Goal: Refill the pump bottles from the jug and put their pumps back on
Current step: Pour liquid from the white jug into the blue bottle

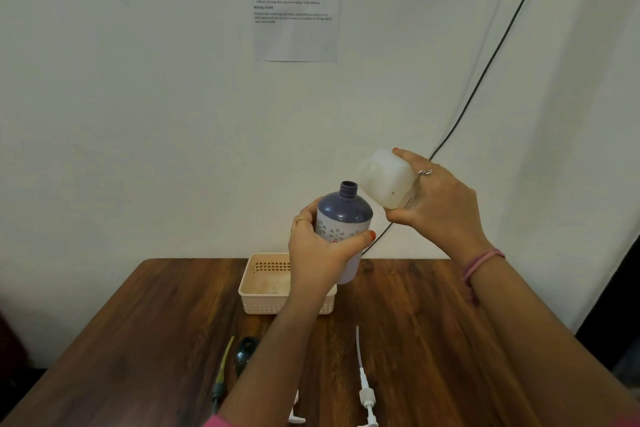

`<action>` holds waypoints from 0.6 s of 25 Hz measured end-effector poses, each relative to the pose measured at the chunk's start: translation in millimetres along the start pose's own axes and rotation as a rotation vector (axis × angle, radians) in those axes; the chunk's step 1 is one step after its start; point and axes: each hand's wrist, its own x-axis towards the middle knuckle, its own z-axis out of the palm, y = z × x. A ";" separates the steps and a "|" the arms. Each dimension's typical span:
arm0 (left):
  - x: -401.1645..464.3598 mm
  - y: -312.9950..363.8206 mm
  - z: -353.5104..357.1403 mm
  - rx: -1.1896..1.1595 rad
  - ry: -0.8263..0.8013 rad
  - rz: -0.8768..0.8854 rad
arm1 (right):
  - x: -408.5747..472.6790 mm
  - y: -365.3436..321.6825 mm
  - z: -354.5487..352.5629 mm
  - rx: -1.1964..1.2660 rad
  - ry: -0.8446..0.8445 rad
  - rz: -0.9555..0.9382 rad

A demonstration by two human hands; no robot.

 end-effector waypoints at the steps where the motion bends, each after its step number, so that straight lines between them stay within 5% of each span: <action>1: 0.0 -1.8 0.1 0.001 -0.005 -0.005 | -1.8 1.1 1.4 0.065 -0.016 0.070; 15: -7.8 -76.1 -10.5 0.094 -0.062 -0.103 | -68.4 29.2 42.8 0.535 -0.021 0.594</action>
